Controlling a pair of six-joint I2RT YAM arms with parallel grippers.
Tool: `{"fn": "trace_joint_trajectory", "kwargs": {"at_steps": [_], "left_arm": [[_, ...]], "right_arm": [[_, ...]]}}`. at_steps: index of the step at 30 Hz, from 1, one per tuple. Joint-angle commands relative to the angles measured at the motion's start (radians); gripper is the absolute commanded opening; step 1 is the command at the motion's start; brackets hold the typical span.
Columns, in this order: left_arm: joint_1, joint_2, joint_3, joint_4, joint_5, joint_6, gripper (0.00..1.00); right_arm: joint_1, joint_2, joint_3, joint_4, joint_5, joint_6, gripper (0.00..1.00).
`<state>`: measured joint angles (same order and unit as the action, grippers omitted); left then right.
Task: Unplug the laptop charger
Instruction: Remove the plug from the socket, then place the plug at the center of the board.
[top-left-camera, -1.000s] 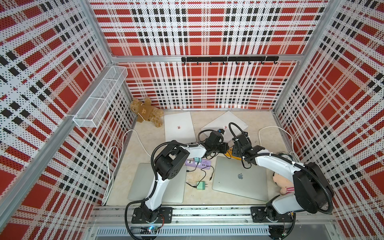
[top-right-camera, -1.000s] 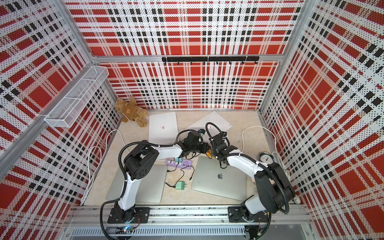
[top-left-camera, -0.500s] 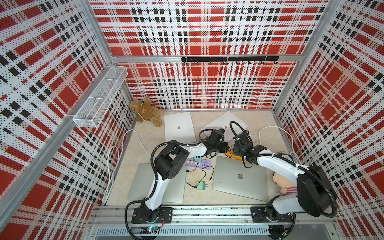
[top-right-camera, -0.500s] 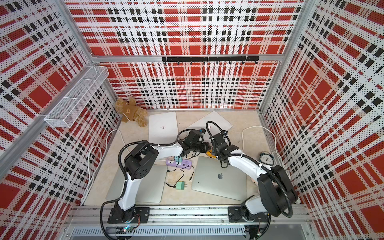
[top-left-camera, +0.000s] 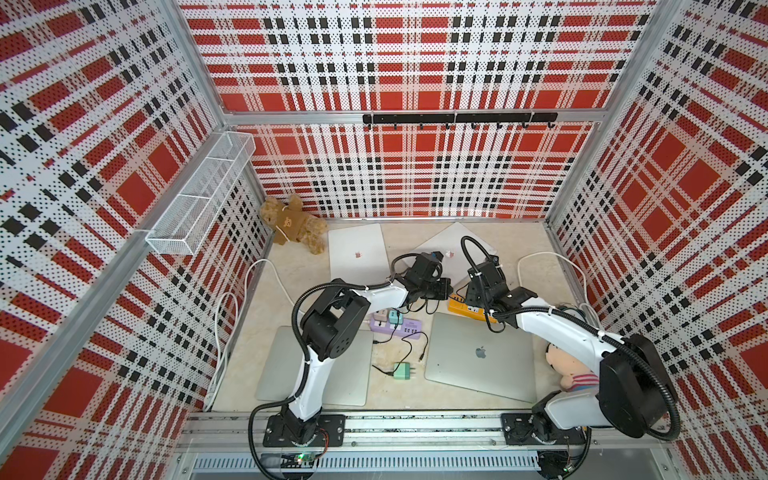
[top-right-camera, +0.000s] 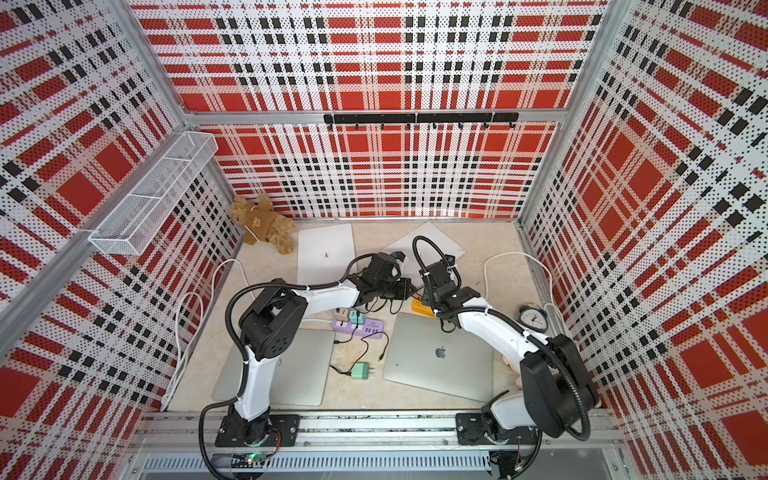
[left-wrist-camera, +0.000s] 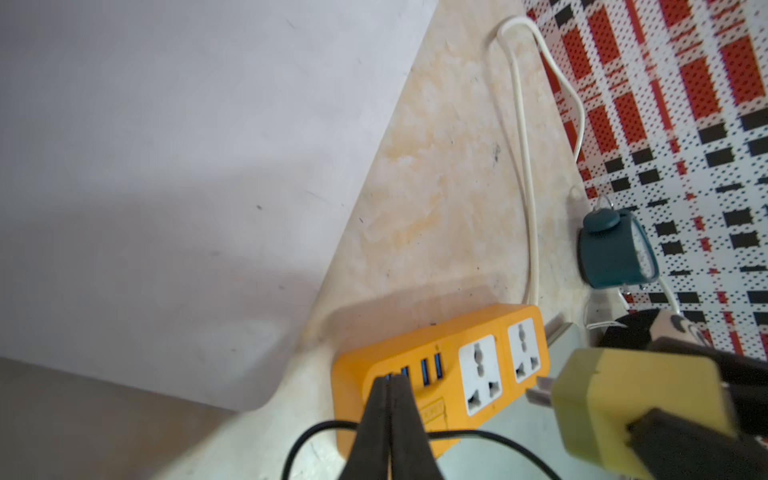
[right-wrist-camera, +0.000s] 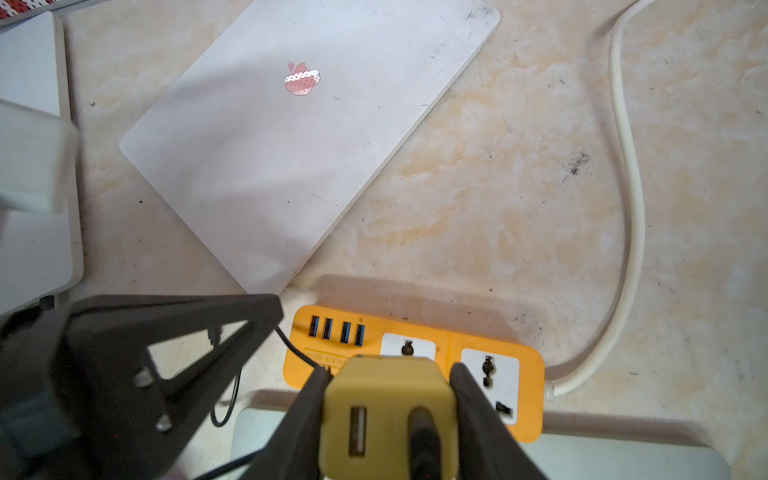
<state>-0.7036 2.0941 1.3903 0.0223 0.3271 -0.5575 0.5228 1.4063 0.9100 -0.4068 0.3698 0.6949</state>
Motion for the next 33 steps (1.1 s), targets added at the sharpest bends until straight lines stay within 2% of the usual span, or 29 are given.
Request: {"fn": "trace_joint_trajectory", "kwargs": {"at_steps": [1, 10, 23, 28, 33], "left_arm": [[0.038, -0.083, -0.033, 0.008, 0.001, 0.007, 0.07], [0.119, -0.199, -0.153, 0.047, -0.013, 0.008, 0.09], [0.181, -0.306, -0.265, 0.031, -0.025, 0.032, 0.10], [0.203, -0.320, -0.280, 0.019, -0.024, 0.044, 0.10], [0.210, -0.311, -0.290, 0.021, -0.019, 0.048, 0.10]], "right_arm": [[-0.010, 0.007, 0.042, 0.014, -0.002, -0.013, 0.27], [-0.048, 0.083, 0.128, 0.015, -0.034, -0.055, 0.27], [-0.102, 0.238, 0.267, 0.007, -0.068, -0.115, 0.27], [-0.149, 0.241, 0.236, 0.002, -0.077, -0.126, 0.27], [-0.174, 0.184, 0.159, 0.006, -0.066, -0.130, 0.27]]}}
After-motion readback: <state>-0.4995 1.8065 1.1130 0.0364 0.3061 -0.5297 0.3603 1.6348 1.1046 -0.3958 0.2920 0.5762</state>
